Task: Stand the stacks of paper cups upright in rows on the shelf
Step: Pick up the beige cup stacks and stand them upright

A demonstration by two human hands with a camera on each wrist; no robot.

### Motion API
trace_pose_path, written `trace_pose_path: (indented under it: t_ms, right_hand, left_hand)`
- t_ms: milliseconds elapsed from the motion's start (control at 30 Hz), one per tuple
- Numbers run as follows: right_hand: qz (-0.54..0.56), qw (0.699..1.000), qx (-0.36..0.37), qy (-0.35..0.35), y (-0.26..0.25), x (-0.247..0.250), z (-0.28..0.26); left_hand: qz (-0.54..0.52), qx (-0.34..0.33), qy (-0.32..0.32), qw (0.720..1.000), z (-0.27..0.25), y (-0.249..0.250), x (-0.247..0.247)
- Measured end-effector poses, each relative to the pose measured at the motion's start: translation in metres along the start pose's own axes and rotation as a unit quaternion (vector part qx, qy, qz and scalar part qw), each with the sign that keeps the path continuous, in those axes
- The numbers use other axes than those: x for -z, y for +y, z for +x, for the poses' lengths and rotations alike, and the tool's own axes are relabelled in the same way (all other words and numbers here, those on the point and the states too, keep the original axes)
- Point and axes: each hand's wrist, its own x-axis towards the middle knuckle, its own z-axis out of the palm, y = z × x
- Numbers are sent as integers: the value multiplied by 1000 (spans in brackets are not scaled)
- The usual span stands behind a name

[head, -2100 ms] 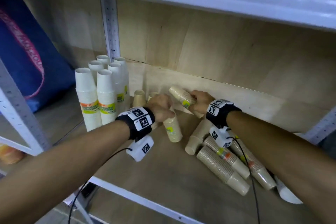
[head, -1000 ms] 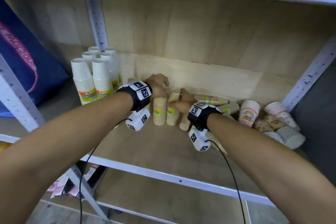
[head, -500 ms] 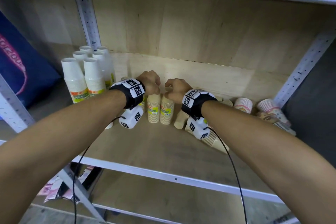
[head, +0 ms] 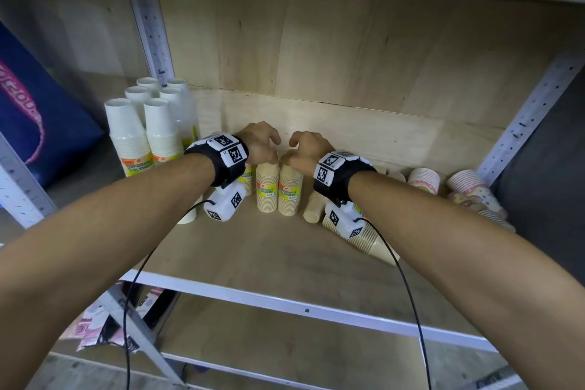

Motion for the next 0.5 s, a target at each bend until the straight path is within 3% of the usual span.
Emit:
trace_pose_path:
  t_ms: [500]
  right_hand:
    - [-9, 999, 3, -41, -6, 9, -2]
  left_hand:
    - [1, 6, -21, 1000, 0, 5, 5]
